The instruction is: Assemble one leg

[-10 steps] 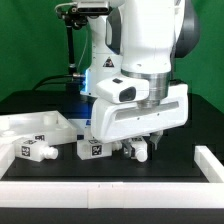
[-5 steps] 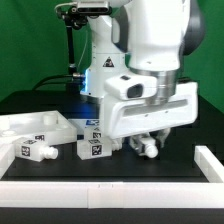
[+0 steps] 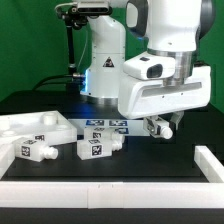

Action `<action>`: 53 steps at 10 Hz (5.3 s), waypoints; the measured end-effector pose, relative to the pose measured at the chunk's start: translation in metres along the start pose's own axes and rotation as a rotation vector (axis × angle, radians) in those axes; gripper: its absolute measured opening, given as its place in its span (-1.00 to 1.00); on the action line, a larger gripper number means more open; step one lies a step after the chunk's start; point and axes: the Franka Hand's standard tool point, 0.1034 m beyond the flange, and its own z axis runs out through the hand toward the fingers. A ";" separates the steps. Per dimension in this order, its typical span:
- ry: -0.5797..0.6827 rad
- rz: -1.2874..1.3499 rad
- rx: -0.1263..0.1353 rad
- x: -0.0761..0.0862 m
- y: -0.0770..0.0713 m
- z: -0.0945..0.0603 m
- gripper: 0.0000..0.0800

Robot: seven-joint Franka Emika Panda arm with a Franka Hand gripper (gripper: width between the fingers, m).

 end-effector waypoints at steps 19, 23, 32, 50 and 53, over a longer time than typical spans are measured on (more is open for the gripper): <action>-0.063 -0.033 0.012 -0.075 0.054 -0.045 0.62; -0.069 -0.040 0.016 -0.076 0.048 -0.040 0.62; -0.143 0.035 0.063 -0.114 0.112 -0.042 0.62; -0.089 0.019 -0.013 -0.178 0.214 -0.027 0.62; -0.088 0.016 -0.012 -0.180 0.215 -0.025 0.62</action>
Offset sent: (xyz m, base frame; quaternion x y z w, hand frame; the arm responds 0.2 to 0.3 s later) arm -0.0535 0.0030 -0.0115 -0.0239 0.0193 0.0576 0.9979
